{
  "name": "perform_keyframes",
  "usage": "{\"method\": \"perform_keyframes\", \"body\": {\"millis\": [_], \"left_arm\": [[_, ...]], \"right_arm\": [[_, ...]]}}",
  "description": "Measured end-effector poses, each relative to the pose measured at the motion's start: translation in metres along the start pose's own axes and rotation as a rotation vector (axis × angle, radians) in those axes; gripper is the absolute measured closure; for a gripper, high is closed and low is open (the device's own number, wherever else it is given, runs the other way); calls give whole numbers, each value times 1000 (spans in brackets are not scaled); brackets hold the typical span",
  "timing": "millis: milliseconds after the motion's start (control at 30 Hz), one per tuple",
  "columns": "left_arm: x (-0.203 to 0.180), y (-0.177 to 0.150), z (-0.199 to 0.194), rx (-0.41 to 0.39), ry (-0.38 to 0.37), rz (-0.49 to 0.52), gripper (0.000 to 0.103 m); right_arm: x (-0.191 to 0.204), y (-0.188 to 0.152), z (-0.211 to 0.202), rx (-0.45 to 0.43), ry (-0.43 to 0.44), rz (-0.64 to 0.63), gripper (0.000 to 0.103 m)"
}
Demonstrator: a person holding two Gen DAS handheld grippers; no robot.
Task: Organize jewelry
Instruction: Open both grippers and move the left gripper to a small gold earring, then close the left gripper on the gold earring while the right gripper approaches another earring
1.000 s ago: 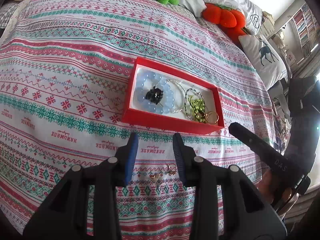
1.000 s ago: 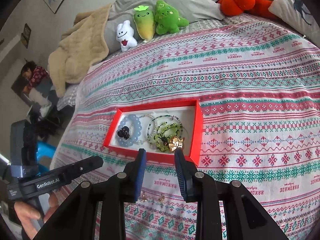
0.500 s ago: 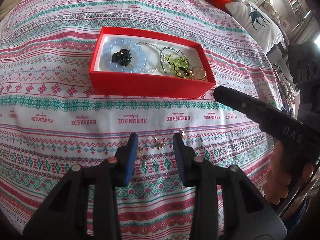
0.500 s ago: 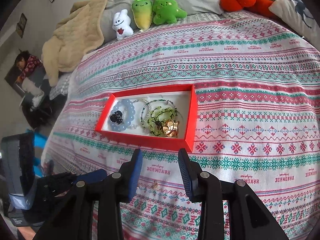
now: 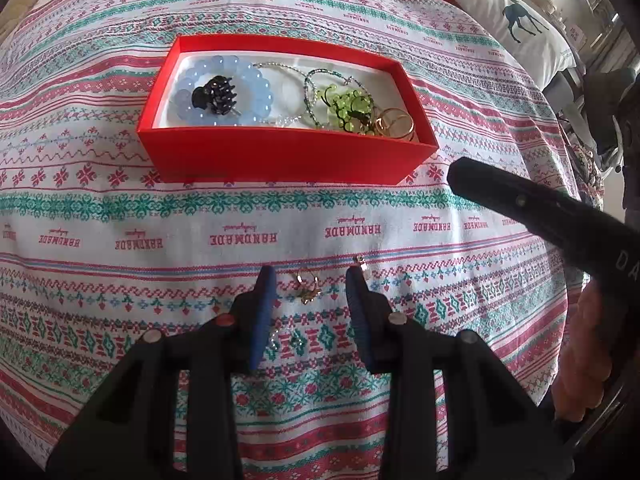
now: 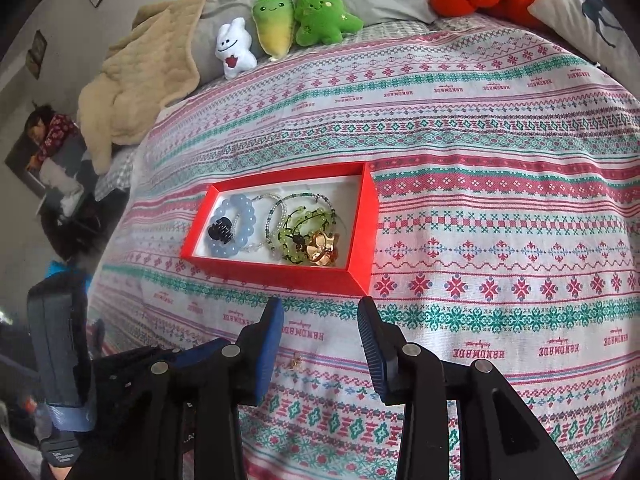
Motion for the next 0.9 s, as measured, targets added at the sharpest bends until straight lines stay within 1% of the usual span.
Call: {"method": "perform_keyframes", "body": {"millis": [400, 433, 500, 533, 567, 633, 733, 900], "left_arm": [[-3, -3, 21, 48, 49, 19, 66], [-4, -3, 22, 47, 51, 20, 68], [-4, -2, 23, 47, 57, 22, 80], [-5, -2, 25, 51, 60, 23, 88], [-5, -1, 26, 56, 63, 24, 93], [-4, -1, 27, 57, 71, 28, 95], [-5, 2, 28, 50, 56, 12, 95], [2, 3, 15, 9, 33, -16, 95]], "right_arm": [[-6, 3, -2, -2, 1, 14, 64], [-5, 3, -2, -2, 1, 13, 64], [-6, 3, -3, -4, 3, 12, 64], [-6, 4, -3, -5, 3, 13, 64], [-7, 4, -2, -5, 2, 15, 64], [-9, 4, -2, -4, -3, 21, 64], [-9, 4, -2, -4, -4, 22, 64], [-8, 3, -2, -6, -7, 18, 64]]}}
Point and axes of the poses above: each gripper's, at about its wrist camera, not at the fingertips, and z roughly the way its jaws point, x to its left, y to its top, the point moved 9 cm from there along z, roughly the way its jaws point, and after that the axes turned 14 degrees about z, right-handed, at the moved point
